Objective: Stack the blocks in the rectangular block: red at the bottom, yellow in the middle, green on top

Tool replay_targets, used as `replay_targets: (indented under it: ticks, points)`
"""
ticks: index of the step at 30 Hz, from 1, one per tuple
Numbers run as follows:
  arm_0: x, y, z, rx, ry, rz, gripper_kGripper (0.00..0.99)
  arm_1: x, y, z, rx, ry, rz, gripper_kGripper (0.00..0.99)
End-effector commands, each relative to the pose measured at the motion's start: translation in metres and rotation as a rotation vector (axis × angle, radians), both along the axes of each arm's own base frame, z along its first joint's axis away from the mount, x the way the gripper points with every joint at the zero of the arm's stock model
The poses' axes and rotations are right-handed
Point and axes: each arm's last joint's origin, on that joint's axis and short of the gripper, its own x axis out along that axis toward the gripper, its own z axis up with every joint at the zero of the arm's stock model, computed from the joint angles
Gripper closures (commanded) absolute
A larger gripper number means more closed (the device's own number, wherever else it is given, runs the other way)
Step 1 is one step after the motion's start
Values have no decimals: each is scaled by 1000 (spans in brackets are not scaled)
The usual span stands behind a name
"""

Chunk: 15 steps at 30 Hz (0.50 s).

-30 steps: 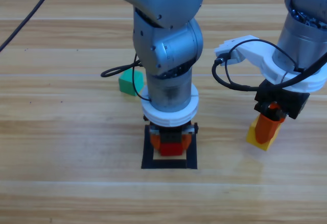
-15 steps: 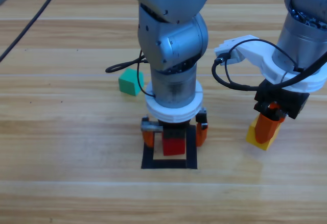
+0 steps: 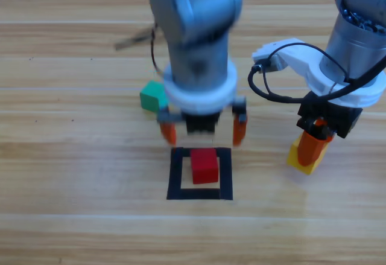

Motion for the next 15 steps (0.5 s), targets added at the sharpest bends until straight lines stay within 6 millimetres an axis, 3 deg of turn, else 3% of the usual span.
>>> replay_targets:
  ticks: [1, 3, 7, 15]
  points:
    - [-8, 46, 85, -45, -111, 34, 0, -14, -19, 37, 91, -83, -44, 990]
    - [-8, 65, 95, -24, -119, 46, 0, -15, -20, 44, 106, -98, -54, 990]
    - [11, 106, 86, 48, -87, 53, 0, -26, -17, 50, 140, -80, -64, 990]
    - [77, 179, 83, 32, -78, -95, 0, -38, 21, 40, 98, -84, -251, 990]
